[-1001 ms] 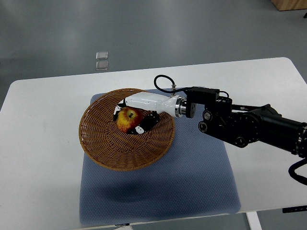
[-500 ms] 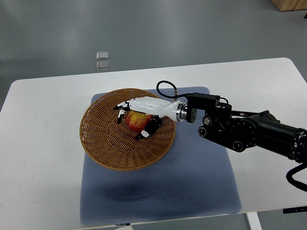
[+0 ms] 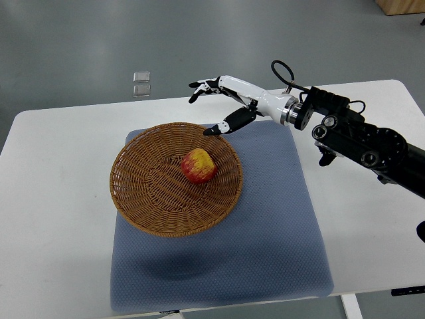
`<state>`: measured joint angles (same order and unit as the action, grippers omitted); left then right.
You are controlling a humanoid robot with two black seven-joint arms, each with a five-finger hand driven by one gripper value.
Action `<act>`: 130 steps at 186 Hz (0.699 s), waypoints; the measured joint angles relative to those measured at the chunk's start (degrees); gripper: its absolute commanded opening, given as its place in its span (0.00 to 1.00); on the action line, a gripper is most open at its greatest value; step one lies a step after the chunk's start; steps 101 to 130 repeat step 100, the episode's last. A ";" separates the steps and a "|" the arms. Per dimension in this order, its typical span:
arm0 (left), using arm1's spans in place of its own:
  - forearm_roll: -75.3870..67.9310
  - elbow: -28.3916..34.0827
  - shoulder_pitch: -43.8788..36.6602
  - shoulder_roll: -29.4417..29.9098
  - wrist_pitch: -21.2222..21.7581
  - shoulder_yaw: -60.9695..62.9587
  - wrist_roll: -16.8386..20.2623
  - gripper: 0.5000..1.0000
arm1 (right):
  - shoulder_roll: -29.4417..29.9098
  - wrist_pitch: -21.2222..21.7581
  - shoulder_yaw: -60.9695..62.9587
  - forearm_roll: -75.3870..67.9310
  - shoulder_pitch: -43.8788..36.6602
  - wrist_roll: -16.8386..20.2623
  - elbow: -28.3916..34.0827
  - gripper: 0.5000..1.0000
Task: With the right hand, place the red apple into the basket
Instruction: 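Open the right hand to release the apple and withdraw upward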
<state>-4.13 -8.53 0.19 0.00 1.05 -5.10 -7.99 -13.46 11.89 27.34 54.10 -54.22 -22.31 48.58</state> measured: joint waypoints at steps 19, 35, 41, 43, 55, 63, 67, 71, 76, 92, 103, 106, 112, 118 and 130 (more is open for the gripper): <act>0.00 0.00 -0.01 0.00 0.00 0.00 0.00 1.00 | -2.15 0.86 0.43 -13.97 2.25 2.60 -1.58 0.82; 0.00 0.00 -0.02 0.00 0.00 0.00 0.00 1.00 | -2.94 0.75 0.48 -24.05 4.11 4.74 -4.32 0.82; 0.00 0.00 -0.01 0.00 0.00 0.01 -0.01 1.00 | -3.03 0.70 0.48 -26.94 4.61 5.33 -5.33 0.82; 0.00 0.00 0.00 0.00 0.00 0.00 0.00 1.00 | -3.04 0.68 0.48 -28.06 4.80 5.56 -5.77 0.83; 0.00 0.00 -0.02 0.00 0.00 0.01 -0.01 1.00 | -3.15 0.52 0.48 -34.70 6.06 6.80 -8.83 0.84; 0.00 0.00 0.00 0.00 0.00 0.00 0.00 1.00 | -3.16 0.53 0.48 -38.10 6.65 7.24 -10.55 0.84; 0.00 0.00 0.00 0.00 0.00 0.00 0.00 1.00 | -3.16 0.53 0.48 -39.68 6.95 7.34 -11.42 0.84; 0.00 0.00 -0.01 0.00 0.00 0.00 0.00 1.00 | -3.17 0.52 0.48 -41.21 7.25 7.37 -12.29 0.84; 0.00 0.00 -0.03 0.00 0.00 0.01 -0.01 1.00 | -3.20 0.54 0.49 -42.97 7.62 7.37 -13.22 0.84; 0.00 0.00 -0.01 0.00 0.00 0.00 0.00 1.00 | -3.23 0.61 0.57 -47.80 8.36 7.13 -15.47 0.84; 0.00 0.00 -0.02 0.00 0.00 0.00 -0.01 1.00 | -3.23 0.71 0.57 -49.34 8.56 7.09 -16.29 0.84; 0.00 0.00 -0.02 0.00 0.00 0.00 -0.01 1.00 | -3.23 0.71 0.57 -49.34 8.56 7.09 -16.29 0.84; 0.00 0.00 -0.02 0.00 0.00 0.00 -0.01 1.00 | -3.23 0.71 0.57 -49.34 8.56 7.09 -16.29 0.84; 0.00 0.00 -0.02 0.00 0.00 0.00 -0.01 1.00 | -3.23 0.71 0.57 -49.34 8.56 7.09 -16.29 0.84; 0.00 0.00 -0.02 0.00 0.00 0.00 -0.01 1.00 | -3.23 0.71 0.57 -49.34 8.56 7.09 -16.29 0.84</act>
